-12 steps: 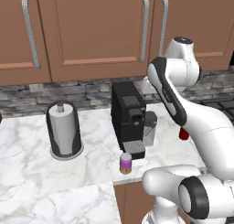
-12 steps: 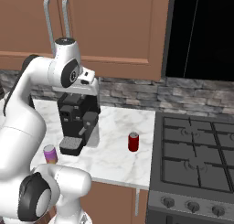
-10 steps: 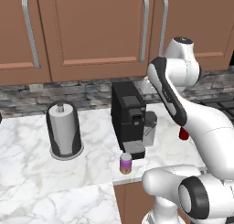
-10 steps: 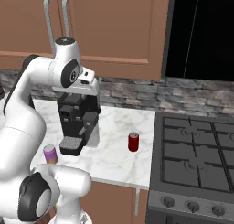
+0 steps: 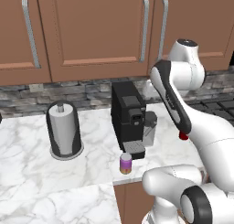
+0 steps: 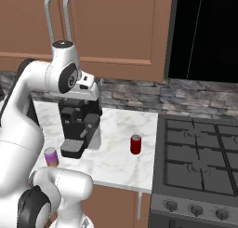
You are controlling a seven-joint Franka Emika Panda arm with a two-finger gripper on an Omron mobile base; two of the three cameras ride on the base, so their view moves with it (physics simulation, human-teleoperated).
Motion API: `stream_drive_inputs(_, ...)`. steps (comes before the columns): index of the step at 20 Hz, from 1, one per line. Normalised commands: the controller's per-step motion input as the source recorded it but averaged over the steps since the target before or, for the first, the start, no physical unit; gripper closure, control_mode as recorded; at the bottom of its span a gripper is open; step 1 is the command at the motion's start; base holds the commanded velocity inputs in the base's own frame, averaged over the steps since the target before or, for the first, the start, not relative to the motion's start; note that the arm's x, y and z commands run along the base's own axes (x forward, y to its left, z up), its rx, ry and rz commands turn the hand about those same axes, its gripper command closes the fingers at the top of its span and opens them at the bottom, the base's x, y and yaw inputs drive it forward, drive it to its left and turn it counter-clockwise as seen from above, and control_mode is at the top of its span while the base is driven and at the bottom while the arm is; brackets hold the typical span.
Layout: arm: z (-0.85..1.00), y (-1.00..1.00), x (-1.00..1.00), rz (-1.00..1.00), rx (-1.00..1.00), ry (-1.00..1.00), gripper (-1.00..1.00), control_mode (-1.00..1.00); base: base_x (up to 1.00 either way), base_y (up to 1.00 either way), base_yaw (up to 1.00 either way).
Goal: Four empty soda cans are scattered around the kitchen. Gather all the cans and cluster them next to the stove for recycling.
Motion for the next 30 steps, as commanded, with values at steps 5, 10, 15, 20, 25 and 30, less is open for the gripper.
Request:
stream_drive_inputs(5, -0.22, -0.01, -0.13, 0.00, 0.00, -0.02, -1.00, -1.00, 0.00, 0.00, 0.00)
stream_drive_inputs(10, -0.32, -0.07, -0.08, 0.00, -0.01, -0.01, -1.00, -1.00, 0.00, 0.00, 0.00)
stream_drive_inputs(15, -0.39, -0.10, -0.18, 0.00, -0.04, -0.03, -1.00, -1.00, 0.00, 0.00, 0.00)
stream_drive_inputs(20, -0.41, -0.12, -0.03, 0.00, -0.03, -0.01, -1.00, -1.00, 0.00, 0.00, 0.00)
stream_drive_inputs(25, -0.43, -0.17, 0.00, 0.00, -0.03, 0.00, -1.00, -1.00, 0.00, 0.00, 0.00)
stream_drive_inputs(30, -0.33, -0.22, 0.00, 0.00, -0.03, 0.00, -1.00, -1.00, 0.00, 0.00, 0.00)
